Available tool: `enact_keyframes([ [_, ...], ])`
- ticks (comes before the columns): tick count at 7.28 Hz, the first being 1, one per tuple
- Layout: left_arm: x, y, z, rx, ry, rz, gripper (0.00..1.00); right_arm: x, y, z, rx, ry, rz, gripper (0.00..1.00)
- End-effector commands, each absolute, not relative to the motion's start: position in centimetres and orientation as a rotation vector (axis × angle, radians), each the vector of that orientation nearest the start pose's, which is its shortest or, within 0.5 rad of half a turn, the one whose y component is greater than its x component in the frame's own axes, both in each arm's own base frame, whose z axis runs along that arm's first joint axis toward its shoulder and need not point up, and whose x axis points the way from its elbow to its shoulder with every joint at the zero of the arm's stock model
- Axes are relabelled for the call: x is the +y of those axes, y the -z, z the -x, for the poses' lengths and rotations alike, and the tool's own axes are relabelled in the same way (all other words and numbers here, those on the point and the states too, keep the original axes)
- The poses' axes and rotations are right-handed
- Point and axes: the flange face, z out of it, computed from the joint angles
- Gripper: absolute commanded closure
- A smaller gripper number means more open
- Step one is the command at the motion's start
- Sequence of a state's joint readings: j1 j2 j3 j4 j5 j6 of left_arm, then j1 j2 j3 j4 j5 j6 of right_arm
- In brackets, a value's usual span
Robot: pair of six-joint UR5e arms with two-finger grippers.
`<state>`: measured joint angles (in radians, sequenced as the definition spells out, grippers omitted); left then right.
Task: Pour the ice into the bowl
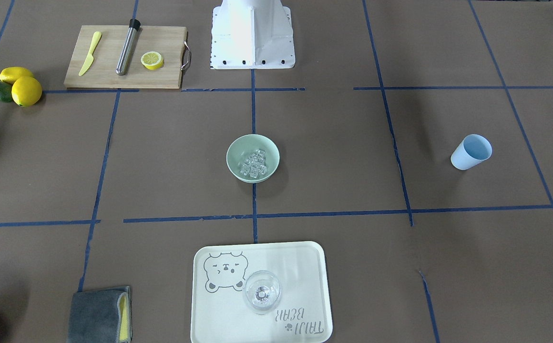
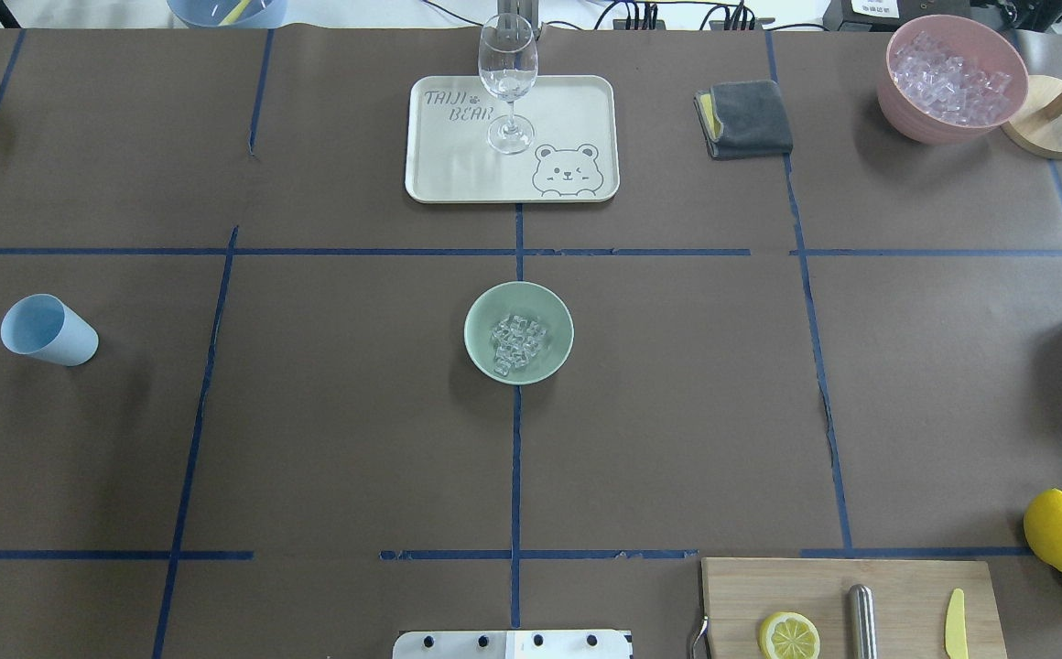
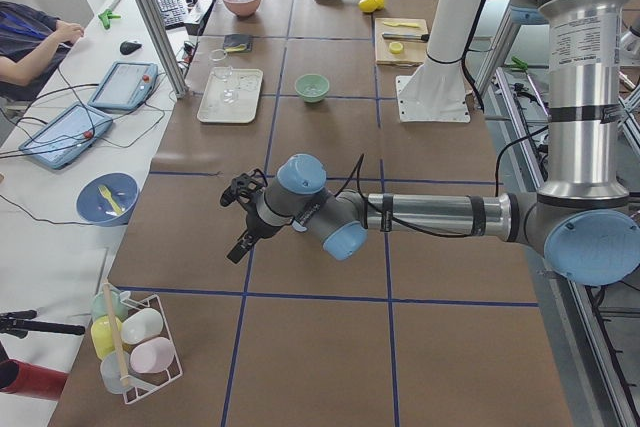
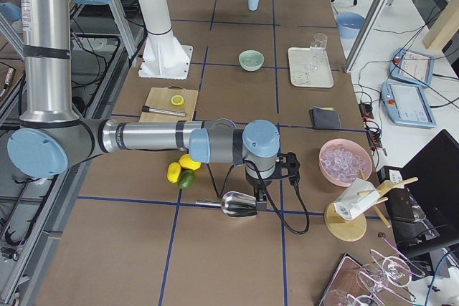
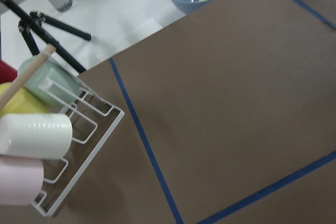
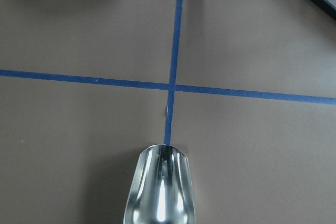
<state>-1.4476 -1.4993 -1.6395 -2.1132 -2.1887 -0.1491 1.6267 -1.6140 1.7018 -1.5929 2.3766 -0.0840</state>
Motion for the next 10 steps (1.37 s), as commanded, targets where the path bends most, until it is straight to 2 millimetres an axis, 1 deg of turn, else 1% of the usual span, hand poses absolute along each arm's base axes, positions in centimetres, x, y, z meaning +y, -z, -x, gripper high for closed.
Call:
enact_keyframes([
  [1,-48.6,-62.7,3.4,0.767,-0.047,-0.236,0.00,-47.3,-57.9,-6.1,-0.830,0.133,-0.175,0.00],
  [2,-48.1,-63.4,3.4,0.762,-0.003,-0.125,0.00,-47.6,-56.4,-4.5,-0.832,0.180,-0.196,0.00],
  [3,-48.0,-62.9,3.4,0.752,0.034,-0.027,0.00,-48.9,-52.7,-0.1,-0.836,0.293,-0.230,0.00],
  [4,-47.2,-61.5,3.8,0.752,0.010,-0.041,0.00,-49.5,-49.4,2.0,-0.860,0.231,-0.217,0.00],
  [5,-47.2,-61.1,4.0,0.752,-0.026,-0.063,0.00,-48.4,-45.0,7.6,-0.859,0.194,-0.180,0.00],
  [6,-47.4,-60.8,4.0,0.758,-0.032,-0.072,0.00,-47.5,-41.5,11.9,-0.833,0.149,-0.173,0.00],
  [7,-47.4,-60.7,4.0,0.758,-0.042,-0.084,0.00,-47.0,-38.0,17.4,-0.848,0.124,-0.148,0.00],
  [8,-47.8,-60.5,3.9,0.758,-0.045,-0.087,0.00,-46.4,-35.1,23.0,-0.848,0.088,-0.131,0.00],
  [9,-47.9,-60.3,3.9,0.759,-0.046,-0.091,0.00,-45.1,-31.8,28.8,-0.847,0.042,-0.131,0.00],
  [10,-48.0,-60.2,3.9,0.759,-0.047,-0.093,0.00,-43.3,-29.3,34.7,-0.855,0.031,-0.112,0.01],
])
